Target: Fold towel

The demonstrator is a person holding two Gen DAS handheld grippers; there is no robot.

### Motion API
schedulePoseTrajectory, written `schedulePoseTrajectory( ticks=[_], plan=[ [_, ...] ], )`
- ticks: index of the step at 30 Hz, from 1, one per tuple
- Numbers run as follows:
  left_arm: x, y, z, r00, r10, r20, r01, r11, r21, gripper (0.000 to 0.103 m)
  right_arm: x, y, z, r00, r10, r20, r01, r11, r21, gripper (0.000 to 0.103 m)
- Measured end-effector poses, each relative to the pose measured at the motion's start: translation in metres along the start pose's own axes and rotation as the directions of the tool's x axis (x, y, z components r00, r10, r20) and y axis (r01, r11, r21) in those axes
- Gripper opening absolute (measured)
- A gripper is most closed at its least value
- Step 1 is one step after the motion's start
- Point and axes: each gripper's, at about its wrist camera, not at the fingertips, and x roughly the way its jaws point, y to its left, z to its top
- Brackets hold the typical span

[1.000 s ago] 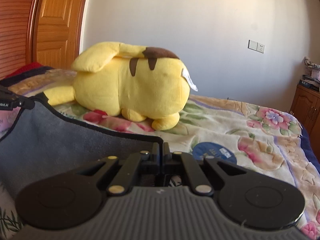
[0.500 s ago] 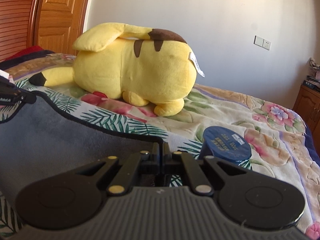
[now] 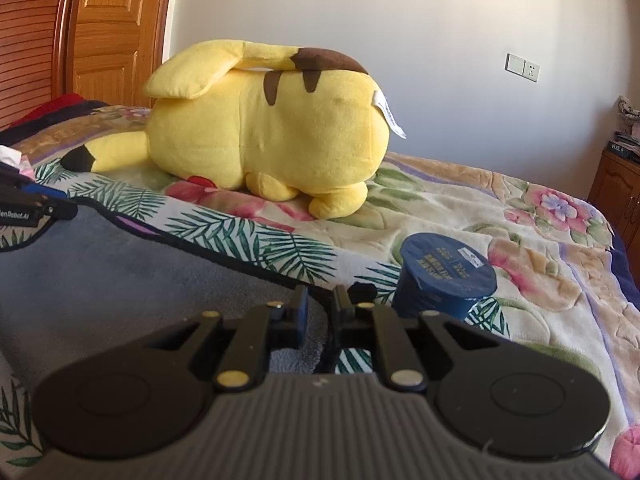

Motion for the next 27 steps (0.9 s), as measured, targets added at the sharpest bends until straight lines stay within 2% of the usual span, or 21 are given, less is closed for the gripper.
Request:
schedulePoseTrajectory(
  ticks=[7, 25, 27],
  plan=[
    [-0.029, 0.002, 0.003, 1.0, -0.026, -0.004, 0.026, 0.999, -0.021, 0.012, -0.021, -0.001, 0.002, 0.999, 0.025, -0.024, -0.024, 0.999, 0.043, 0.014],
    [-0.127, 0.006, 0.014, 0.999, -0.029, 0.031, 0.029, 1.0, -0.002, 0.016, -0.111, 0.031, 0.027, 0.999, 0.044, -0.001, -0.043, 0.998, 0.055, 0.014],
    [-0.137, 0.005, 0.013, 0.999, -0.031, 0.034, 0.031, 1.0, -0.006, 0.018, -0.12, 0.035, 0.027, 0.999, 0.052, -0.002, -0.052, 0.996, 0.068, 0.018]
  ],
)
